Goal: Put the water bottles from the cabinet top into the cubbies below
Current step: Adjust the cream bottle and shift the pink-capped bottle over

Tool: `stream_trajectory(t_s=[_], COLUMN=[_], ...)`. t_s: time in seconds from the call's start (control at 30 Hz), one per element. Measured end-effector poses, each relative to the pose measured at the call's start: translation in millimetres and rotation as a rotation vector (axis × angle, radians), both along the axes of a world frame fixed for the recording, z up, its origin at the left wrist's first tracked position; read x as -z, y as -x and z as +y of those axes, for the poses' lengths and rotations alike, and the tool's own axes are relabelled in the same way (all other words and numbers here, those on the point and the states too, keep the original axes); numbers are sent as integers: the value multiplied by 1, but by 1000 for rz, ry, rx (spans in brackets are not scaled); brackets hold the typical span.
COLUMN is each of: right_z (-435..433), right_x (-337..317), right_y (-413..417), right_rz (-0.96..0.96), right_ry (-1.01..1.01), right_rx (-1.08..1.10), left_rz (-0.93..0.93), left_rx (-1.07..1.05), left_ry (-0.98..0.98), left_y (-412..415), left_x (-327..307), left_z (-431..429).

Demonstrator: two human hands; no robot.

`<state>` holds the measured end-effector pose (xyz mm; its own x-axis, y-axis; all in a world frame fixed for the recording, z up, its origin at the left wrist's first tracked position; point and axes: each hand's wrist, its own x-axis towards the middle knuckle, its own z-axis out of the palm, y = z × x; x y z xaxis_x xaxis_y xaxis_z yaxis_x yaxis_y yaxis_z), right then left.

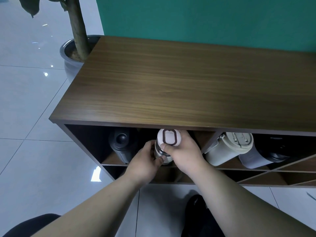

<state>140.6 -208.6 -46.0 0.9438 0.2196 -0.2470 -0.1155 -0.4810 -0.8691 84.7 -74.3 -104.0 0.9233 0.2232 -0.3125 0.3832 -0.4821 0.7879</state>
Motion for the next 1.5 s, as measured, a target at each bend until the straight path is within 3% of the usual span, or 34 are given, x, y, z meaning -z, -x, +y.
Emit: stream_trajectory(t_s=[0.3,0.43,0.53,0.67,0.9,1.1,1.27,1.5], right_z=[-4,0,14,47,92,102,102,101], right_x=[-7,-23,-35,-37,-17,-7,-2,2], right_y=[4,22,44,61,42,28,27,29], right_rz=[-40,-368,-515,-430,-176,-68,-64,-124], right_ry=[58,327,308,250,164,130,95,225], right_rx=[-47,-143,-344,-539,-261,-237,-240,-205], left_rz=[81,141,245,341,233,45,13,0], left_rx=[-46,53,155,75,-243,-210,-176,-162], left_ry=[43,73,46,14,5,26,16,-24], left_y=[4,18,36,57,66,54,54,50], left_x=[-8,-9,-20,-28,-15,-23,-18,-10], left_z=[-4,4,17,45,88,93,92,101])
